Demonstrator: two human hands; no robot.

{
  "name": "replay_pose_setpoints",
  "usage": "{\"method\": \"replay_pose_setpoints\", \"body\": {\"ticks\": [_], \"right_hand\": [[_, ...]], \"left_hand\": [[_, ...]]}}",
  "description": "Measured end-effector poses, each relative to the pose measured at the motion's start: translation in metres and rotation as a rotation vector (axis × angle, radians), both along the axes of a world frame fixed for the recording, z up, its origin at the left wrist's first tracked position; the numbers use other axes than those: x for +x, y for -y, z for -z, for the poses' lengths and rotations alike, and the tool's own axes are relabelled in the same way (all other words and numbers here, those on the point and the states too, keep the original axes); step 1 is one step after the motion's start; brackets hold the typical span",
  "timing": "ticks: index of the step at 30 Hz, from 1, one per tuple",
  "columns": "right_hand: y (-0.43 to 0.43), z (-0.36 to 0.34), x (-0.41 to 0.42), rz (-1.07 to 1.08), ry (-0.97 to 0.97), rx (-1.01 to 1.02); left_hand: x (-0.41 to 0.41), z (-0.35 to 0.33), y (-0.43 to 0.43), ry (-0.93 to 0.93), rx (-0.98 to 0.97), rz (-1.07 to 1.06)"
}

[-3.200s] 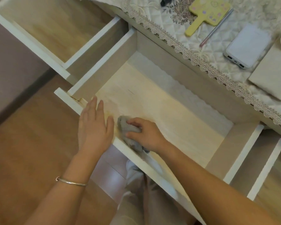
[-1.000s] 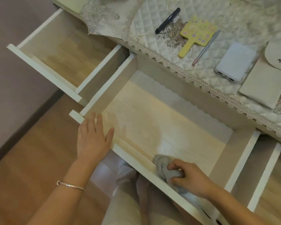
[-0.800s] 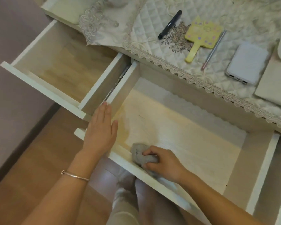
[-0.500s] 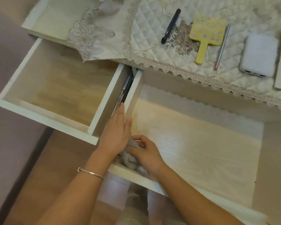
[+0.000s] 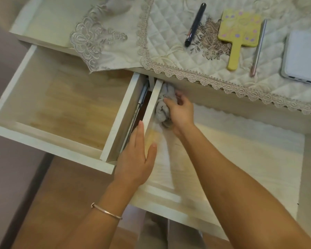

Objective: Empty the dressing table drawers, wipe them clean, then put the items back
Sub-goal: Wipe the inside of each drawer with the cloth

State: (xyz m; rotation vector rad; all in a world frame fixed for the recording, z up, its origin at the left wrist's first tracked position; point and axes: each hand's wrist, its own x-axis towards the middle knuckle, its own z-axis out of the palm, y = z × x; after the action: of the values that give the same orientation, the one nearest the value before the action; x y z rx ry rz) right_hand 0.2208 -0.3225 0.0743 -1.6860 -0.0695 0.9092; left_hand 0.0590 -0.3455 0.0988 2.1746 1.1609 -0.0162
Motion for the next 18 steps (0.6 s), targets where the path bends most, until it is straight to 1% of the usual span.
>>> {"method": "replay_pose_setpoints", "body": {"ticks": [2, 4, 6, 7, 9, 11, 13, 15, 18], "right_hand": [[0.019, -0.001, -0.020, -0.021, -0.058, 0.040], [0.055, -0.002, -0.056, -0.047, -0.206, 0.077], [0.087, -0.008, -0.084, -0.113, -0.311, 0.070], [0.093, -0.010, -0.088, -0.140, -0.333, 0.064], [0.084, -0.011, -0.077, -0.146, -0.264, 0.088], [0.056, -0.012, -0.049, -0.103, -0.163, 0.140], [0.024, -0.012, -0.019, -0.047, -0.093, 0.144], [0.010, -0.010, -0.007, -0.019, -0.062, 0.138], [0.028, -0.004, -0.028, -0.053, -0.074, 0.105]], "left_hand": [[0.001, 0.000, 0.001, -0.028, 0.007, 0.001], [0.001, -0.002, 0.001, -0.029, 0.000, -0.003], [0.001, -0.004, 0.002, -0.022, -0.006, -0.005], [0.001, -0.005, 0.002, -0.026, -0.004, -0.005], [0.001, -0.006, 0.002, -0.048, 0.003, -0.002], [0.001, -0.005, 0.002, -0.082, 0.003, -0.001], [0.001, -0.003, 0.002, -0.112, 0.018, 0.008], [0.001, -0.002, 0.003, -0.108, 0.029, 0.013], [0.002, -0.006, 0.002, -0.080, -0.009, -0.002]]}}
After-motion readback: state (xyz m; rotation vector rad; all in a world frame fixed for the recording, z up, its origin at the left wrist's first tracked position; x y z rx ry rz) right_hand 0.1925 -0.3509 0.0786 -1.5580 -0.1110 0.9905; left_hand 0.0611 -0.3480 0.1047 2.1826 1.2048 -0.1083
